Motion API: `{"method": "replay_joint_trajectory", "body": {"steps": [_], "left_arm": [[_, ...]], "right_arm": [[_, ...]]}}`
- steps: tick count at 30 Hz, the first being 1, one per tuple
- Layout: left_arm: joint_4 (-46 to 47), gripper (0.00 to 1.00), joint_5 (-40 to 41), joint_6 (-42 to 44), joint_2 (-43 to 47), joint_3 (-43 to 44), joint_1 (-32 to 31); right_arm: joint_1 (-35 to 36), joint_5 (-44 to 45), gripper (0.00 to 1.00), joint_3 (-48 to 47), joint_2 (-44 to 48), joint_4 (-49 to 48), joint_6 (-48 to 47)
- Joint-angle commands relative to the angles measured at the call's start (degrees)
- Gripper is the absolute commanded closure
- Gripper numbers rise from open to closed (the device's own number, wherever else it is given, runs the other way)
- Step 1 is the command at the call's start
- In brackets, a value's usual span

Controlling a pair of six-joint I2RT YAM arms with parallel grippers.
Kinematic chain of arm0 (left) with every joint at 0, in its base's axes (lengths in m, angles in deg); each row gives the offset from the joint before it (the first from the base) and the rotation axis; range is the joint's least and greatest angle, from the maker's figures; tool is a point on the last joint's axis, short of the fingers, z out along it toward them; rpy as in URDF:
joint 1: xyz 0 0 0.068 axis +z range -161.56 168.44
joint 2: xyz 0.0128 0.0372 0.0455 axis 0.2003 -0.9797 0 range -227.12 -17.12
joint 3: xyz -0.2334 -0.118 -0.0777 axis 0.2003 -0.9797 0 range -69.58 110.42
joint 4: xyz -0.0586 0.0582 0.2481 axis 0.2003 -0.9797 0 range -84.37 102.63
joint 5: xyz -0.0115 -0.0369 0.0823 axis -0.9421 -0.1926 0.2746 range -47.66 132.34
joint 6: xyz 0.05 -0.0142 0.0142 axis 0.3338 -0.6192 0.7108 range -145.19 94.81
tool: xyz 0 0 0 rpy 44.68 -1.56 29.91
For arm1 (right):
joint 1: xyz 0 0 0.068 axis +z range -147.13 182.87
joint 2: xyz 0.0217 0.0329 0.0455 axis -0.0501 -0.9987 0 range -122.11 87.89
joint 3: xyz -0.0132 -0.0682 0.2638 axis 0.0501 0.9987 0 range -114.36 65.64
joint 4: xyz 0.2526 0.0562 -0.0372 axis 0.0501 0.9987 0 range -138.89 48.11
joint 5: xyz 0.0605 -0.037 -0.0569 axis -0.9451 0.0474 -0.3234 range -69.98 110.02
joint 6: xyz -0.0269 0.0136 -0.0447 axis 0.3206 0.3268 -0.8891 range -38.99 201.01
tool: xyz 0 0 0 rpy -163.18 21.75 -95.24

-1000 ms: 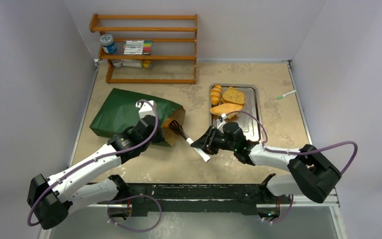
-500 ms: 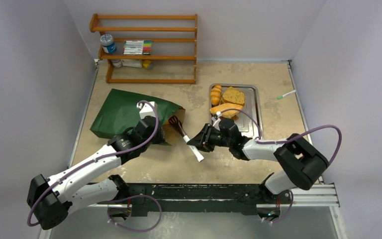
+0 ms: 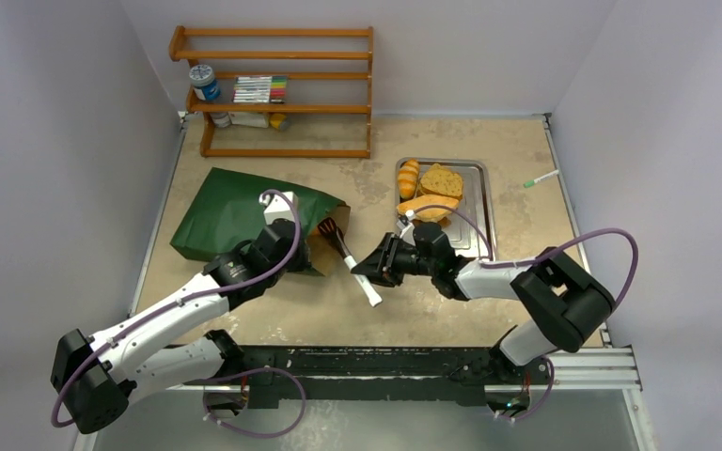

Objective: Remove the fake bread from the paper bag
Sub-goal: Take out the fake bread from the paper bag.

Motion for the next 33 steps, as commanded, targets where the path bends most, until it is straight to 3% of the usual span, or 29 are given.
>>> {"method": "replay_joint_trajectory", "body": {"steps": [1,15,22,33], "left_arm": [[2.9,1.0,0.46,1.53,-0.47,0.93,-0.05],[4.79,1.0,2.19,2.07,-0.42,0.02,-0.02],[6.48,1.0,2.28,1.4,0.69,-1.82,-0.79],[5.84,1.0,2.84,2.49,0.58,-1.9,-1.3]], "right_arm": [[-0.23,-4.12,0.6,0.42,3.3,-3.38,1.48],[-0.23,-7.98,0.6,1.78,4.7,-0.62,1.32],[-0.24,-10.11,0.59,3.13,0.35,-4.95,1.73],[-0.37,-13.47,0.59,-2.78,-5.53,-5.47,0.9]]}}
